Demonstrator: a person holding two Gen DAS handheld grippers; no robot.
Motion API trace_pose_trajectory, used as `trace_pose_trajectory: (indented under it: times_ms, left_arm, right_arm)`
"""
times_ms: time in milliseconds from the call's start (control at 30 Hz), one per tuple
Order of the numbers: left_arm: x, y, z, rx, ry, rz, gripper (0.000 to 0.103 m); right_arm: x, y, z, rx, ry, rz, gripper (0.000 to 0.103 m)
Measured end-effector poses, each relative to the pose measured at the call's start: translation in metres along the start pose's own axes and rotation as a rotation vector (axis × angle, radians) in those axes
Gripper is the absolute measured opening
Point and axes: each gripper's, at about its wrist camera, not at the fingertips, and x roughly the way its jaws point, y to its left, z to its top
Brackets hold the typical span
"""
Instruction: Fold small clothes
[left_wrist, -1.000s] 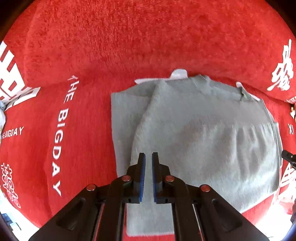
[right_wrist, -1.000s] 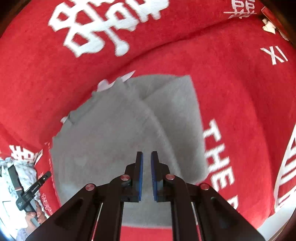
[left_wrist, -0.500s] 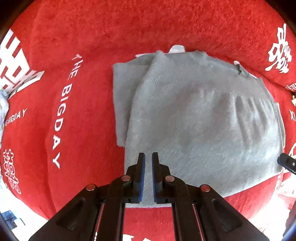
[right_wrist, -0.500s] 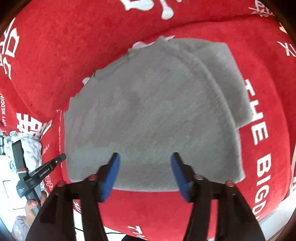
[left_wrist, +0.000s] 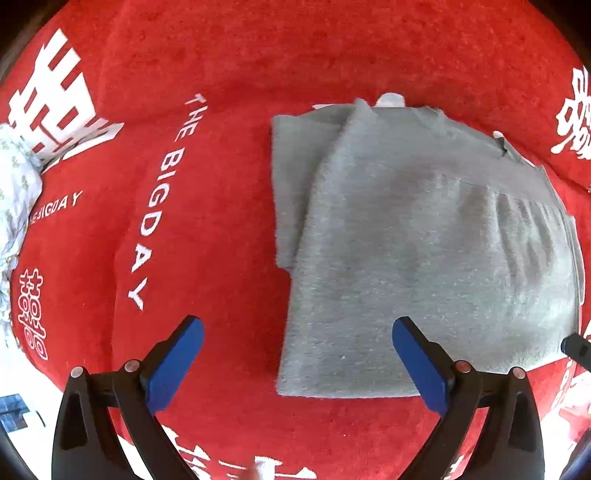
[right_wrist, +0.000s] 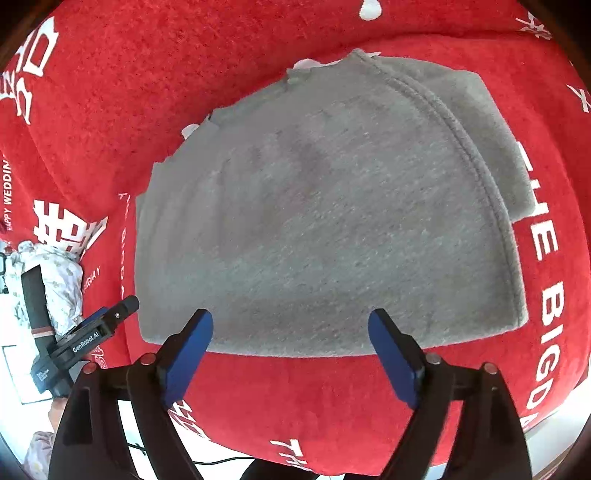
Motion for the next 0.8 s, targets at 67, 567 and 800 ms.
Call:
trace_pose_trajectory:
  times_ms: [67, 567, 800]
  left_arm:
    - [0.001, 0.003, -0.001, 0.000, 0.001, 0.011, 0.102]
    - [0.004, 0.020, -0.008, -0.014, 0.016, -0.045, 0.102]
    - [0.009, 0.035, -0.007, -0.040, 0.012, -0.047, 0.102]
  right_arm:
    - [0.002, 0.003, -0.002, -0.004, 0.004, -0.002, 0.090]
    - [0.031, 0.020, -0.026, 0.043, 0.095, 0.055, 0.090]
    - [0.045, 0.037, -0.034, 0.030, 0.133, 0.083, 0.091]
